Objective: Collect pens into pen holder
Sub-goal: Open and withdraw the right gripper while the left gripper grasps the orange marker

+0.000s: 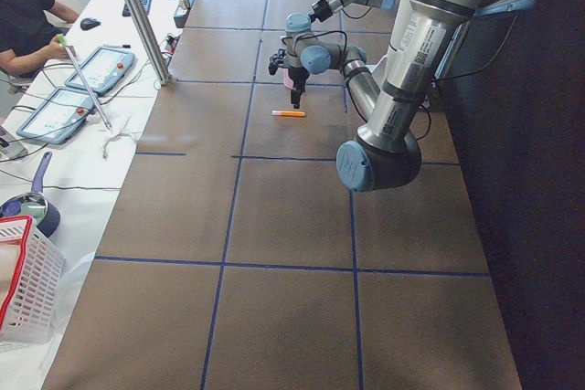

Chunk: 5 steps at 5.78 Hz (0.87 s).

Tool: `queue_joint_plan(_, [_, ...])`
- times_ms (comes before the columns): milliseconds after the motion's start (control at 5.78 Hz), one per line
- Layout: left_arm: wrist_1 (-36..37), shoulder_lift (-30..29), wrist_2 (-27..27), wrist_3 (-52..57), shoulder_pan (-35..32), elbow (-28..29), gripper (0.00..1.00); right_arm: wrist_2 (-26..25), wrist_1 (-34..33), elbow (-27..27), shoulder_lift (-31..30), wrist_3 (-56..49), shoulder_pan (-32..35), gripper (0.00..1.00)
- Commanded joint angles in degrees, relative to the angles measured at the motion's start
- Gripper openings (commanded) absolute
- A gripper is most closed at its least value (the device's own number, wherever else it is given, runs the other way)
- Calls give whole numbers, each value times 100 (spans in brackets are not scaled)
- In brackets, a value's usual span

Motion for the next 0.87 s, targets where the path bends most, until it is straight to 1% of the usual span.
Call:
queue_joint_plan(0, [-811, -130, -70, -349, -15, 739, 97, 1343, -326, 354, -340, -470, 614, 99])
queue_joint_plan(173, [-850, -191, -62, -341, 12, 917, 97, 2637, -450, 363, -418, -586, 1253, 99])
queue_joint_plan(346, [-860, -279, -62, -280, -14, 1119, 96, 3729, -1148, 468, -393, -1005, 1817, 99])
queue_joint_plan(519, [-860, -341, -62, -279, -15, 1199, 95, 4706, -1772, 547, -410, -1636, 2353, 99])
queue_joint_plan(693, [-912, -515, -62, -279, -15, 1400, 92, 5595, -2327, 539, -436, -2286, 2854, 99])
